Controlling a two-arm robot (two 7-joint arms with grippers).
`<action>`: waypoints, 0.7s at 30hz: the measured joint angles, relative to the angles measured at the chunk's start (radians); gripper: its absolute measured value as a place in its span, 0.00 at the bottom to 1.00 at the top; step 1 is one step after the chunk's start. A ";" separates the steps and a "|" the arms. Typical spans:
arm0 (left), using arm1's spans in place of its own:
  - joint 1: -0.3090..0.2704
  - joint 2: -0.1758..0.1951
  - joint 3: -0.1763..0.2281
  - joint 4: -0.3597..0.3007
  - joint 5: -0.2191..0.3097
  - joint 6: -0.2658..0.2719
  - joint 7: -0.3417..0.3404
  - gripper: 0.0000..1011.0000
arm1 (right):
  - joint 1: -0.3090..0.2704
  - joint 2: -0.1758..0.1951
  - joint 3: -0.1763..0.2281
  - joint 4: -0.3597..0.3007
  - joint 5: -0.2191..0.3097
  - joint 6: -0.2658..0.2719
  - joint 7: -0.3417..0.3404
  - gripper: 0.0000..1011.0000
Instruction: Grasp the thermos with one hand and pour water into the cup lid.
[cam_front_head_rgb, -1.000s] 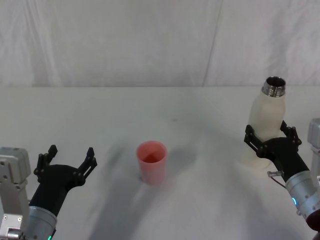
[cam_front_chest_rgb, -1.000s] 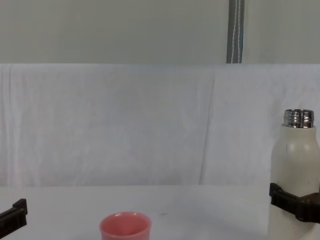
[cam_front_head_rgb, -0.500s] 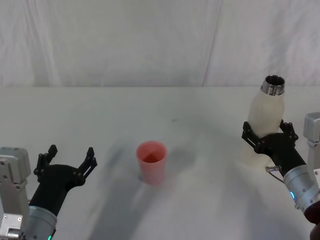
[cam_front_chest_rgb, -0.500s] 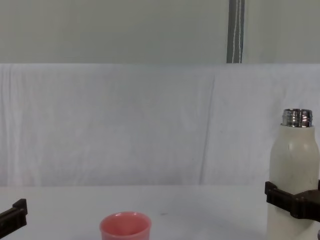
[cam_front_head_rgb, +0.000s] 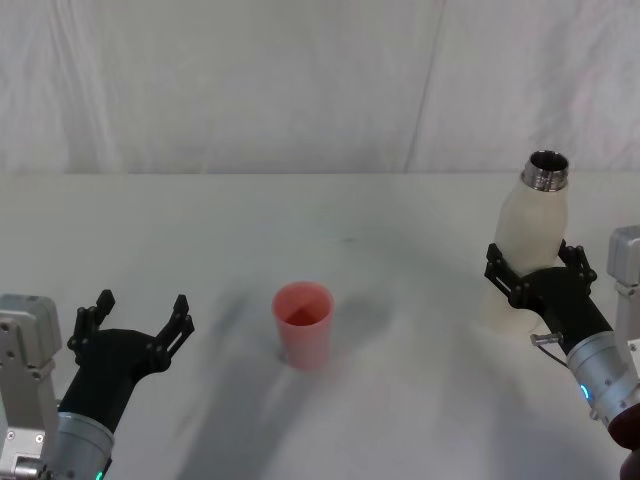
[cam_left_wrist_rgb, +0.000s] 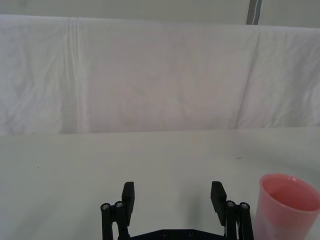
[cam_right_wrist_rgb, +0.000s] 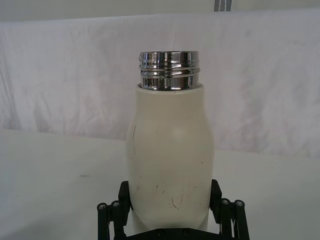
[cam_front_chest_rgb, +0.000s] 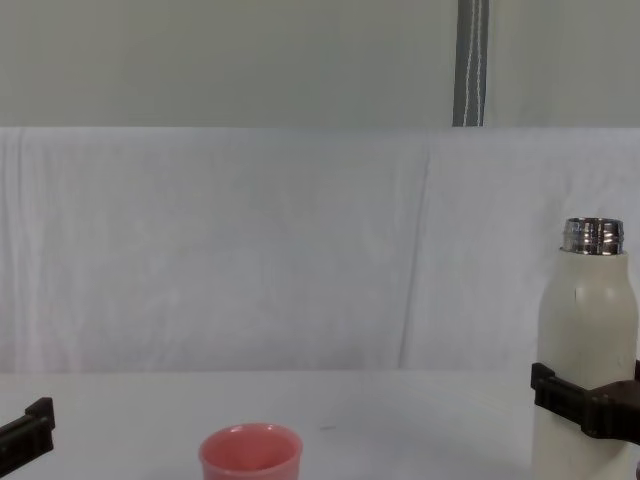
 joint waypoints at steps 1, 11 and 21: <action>0.000 0.000 0.000 0.000 0.000 0.000 0.000 0.99 | 0.000 0.000 0.000 0.000 0.000 0.000 0.000 0.94; 0.000 0.000 0.000 0.000 0.000 0.000 0.000 0.99 | -0.001 0.000 0.000 -0.002 0.000 0.001 -0.001 0.94; 0.000 0.000 0.000 0.000 0.000 0.000 0.000 0.99 | 0.024 0.030 -0.019 -0.035 -0.017 0.028 0.018 0.94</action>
